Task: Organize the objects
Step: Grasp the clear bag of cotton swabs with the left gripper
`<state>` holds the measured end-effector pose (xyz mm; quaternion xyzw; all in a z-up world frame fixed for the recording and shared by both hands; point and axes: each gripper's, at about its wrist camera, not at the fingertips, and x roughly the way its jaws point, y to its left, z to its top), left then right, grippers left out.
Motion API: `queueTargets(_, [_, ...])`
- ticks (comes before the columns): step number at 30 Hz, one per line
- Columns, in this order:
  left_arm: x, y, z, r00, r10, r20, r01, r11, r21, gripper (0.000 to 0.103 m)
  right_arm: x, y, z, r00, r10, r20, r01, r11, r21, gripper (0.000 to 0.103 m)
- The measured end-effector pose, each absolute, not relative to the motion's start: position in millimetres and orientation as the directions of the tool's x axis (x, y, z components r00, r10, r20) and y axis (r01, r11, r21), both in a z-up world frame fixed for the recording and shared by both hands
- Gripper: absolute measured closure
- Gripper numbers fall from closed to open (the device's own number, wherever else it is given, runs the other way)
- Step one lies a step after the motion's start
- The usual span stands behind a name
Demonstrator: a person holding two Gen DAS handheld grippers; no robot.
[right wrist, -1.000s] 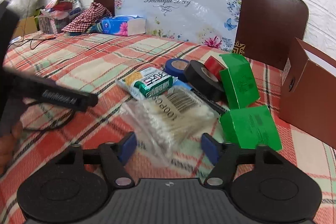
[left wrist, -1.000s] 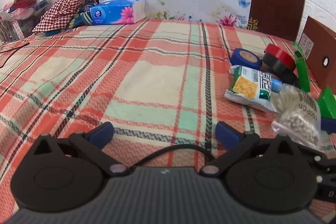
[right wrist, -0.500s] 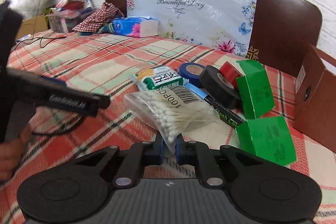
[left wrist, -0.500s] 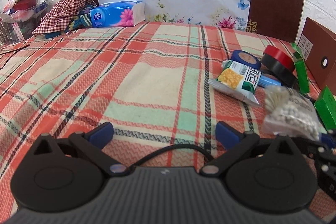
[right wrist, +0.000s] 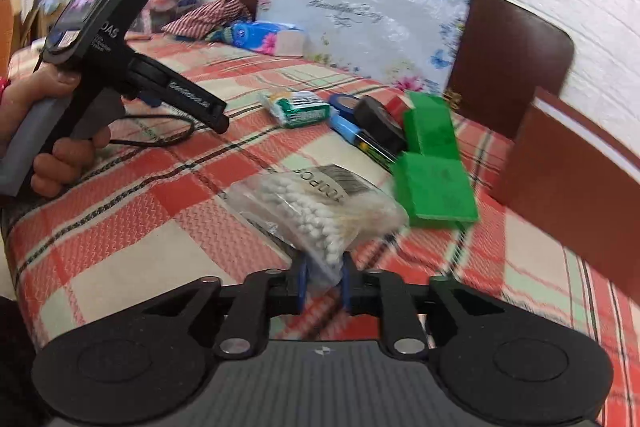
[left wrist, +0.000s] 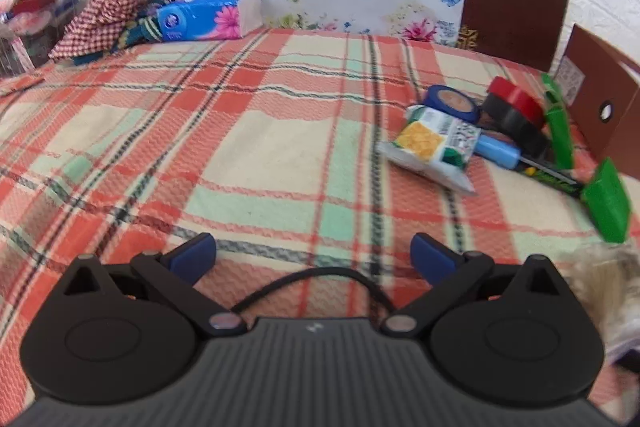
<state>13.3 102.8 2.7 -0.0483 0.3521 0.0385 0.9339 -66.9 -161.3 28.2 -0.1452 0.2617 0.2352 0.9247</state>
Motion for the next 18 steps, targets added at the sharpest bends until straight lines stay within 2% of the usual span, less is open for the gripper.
queueTargets(2, [10, 99, 12, 0.744, -0.073, -0.664, -0.052, 0.985, -0.165, 0.000, -66, -168, 29, 0.750, 0.371, -0.548, -0.503, 0.858, -0.107, 0.043])
queueTargets(7, [3, 60, 32, 0.706, -0.312, -0.636, 0.144, 0.942, -0.302, 0.000, -65, -166, 28, 0.731, 0.406, -0.548, -0.534, 0.841, -0.089, 0.040])
queueTargets(12, [5, 16, 31, 0.636, -0.408, -0.655, 0.245, 0.912, -0.329, 0.001, -49, -160, 28, 0.709, 0.425, -0.563, -0.544, 0.838, -0.053, 0.030])
queueTargets(14, [7, 3, 25, 0.603, -0.417, -0.680, 0.266, 0.909, -0.321, 0.017, -39, -157, 27, 0.695, 0.430, -0.576, -0.536, 0.844, -0.017, 0.029])
queueTargets(15, [9, -3, 20, 0.579, -0.415, -0.702, 0.273, 0.910, -0.313, 0.032, -35, -156, 26, 0.690, 0.429, -0.583, -0.529, 0.849, -0.002, 0.029])
queueTargets(16, [11, -8, 14, 0.552, -0.416, -0.723, 0.278, 0.909, -0.311, 0.039, -31, -155, 26, 0.685, 0.432, -0.587, -0.525, 0.851, 0.013, 0.029])
queueTargets(17, [10, -10, 12, 0.555, -0.416, -0.720, 0.280, 0.909, -0.309, 0.039, -29, -155, 25, 0.680, 0.435, -0.590, -0.523, 0.852, 0.025, 0.032])
queueTargets(18, [8, -14, 12, 0.561, -0.417, -0.715, 0.294, 0.908, -0.299, 0.048, -29, -156, 26, 0.680, 0.437, -0.588, -0.521, 0.853, 0.031, 0.035])
